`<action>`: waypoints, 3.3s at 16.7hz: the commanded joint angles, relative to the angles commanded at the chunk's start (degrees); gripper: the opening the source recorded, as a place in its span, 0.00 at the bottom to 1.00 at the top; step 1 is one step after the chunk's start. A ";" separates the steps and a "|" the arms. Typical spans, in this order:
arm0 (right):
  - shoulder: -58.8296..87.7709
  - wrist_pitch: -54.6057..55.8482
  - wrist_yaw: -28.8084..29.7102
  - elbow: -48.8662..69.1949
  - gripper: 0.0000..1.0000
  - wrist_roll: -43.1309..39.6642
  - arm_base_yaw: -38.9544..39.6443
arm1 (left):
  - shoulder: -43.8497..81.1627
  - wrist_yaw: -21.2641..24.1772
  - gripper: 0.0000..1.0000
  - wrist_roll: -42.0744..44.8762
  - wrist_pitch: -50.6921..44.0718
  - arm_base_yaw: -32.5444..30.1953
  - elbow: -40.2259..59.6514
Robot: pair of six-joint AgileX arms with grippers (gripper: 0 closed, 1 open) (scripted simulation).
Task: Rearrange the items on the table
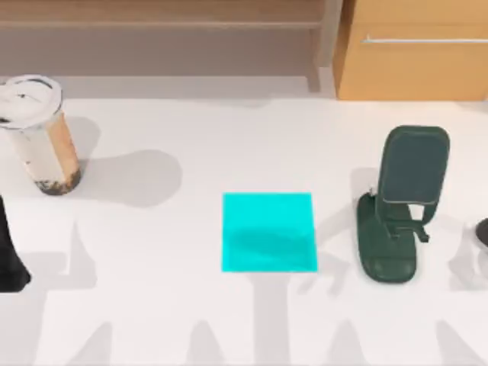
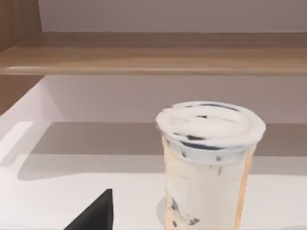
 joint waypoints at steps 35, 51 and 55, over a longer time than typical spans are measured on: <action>102.59 -62.24 -0.12 74.72 1.00 -44.82 -0.41 | 0.00 0.00 1.00 0.00 0.00 0.00 0.00; 110.01 -43.51 -0.09 63.47 0.77 -44.60 -0.26 | 0.00 0.00 1.00 0.00 0.00 0.00 0.00; 110.01 -43.51 -0.09 63.47 0.47 -44.60 -0.26 | 0.00 0.00 1.00 0.00 0.00 0.00 0.00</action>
